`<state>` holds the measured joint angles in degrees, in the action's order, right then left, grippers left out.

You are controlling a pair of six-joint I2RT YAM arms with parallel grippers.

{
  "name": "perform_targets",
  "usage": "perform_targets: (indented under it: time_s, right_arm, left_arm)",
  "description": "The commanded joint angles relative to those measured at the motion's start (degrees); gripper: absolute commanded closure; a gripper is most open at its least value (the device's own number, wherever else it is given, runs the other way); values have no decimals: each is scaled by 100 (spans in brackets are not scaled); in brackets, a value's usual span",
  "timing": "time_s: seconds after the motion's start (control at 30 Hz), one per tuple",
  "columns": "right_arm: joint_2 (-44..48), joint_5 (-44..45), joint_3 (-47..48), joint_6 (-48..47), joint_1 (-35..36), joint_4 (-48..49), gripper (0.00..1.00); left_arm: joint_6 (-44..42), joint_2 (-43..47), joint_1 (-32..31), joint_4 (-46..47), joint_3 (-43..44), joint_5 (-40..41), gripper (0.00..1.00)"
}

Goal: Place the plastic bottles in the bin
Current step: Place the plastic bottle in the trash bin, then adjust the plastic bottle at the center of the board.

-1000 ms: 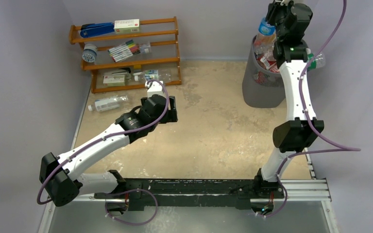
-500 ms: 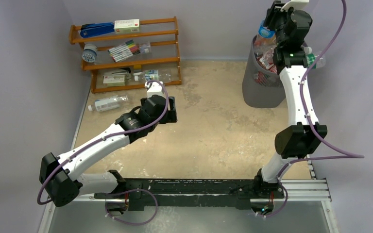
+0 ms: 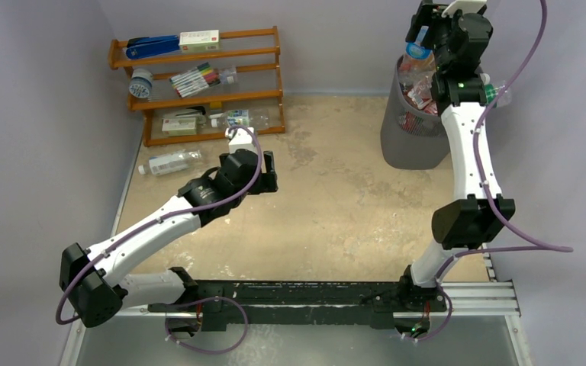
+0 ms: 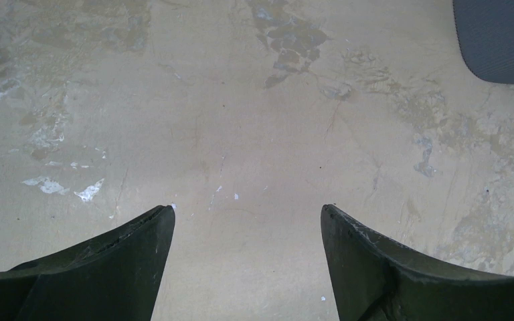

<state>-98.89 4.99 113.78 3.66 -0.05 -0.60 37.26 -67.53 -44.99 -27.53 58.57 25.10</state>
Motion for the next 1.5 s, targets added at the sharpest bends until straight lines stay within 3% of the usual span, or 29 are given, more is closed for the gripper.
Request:
perform_targets:
  time_s: [0.0, 0.17, 0.47, 0.83, 0.93, 1.13, 1.27, 1.47]
  right_arm:
    - [369, 23, 210, 91, 5, 21, 10]
    - [574, 210, 385, 176, 8, -298, 0]
    - [1577, 206, 100, 499, 5, -1093, 0]
    - [3085, -1562, -1707, 1767, 44, -1681, 0]
    - [3300, -2127, -2173, 2098, 340, -1634, 0]
    - [3532, -2071, -3035, 2555, 1504, -1381, 1]
    - [3484, -2440, -3770, 3019, 1883, -657, 3]
    - [2695, -3222, -4374, 3540, 2042, 570, 6]
  left_arm:
    - [0, 185, 35, 105, 48, -23, 20]
    - [10, 181, 35, 32, 95, 34, 20]
    - [-296, -161, 223, -369, 682, 442, 12]
    - [-886, -1196, 1510, -80, 1333, 101, 10]
    - [-843, -1489, 1853, 315, 1390, -38, 11]
    - [-669, -1880, 2432, 995, 1267, -158, 13]
    - [-492, -1885, 2802, 1775, 778, -323, 14]
    - [-433, -1951, 3168, 3370, 101, -473, 14]
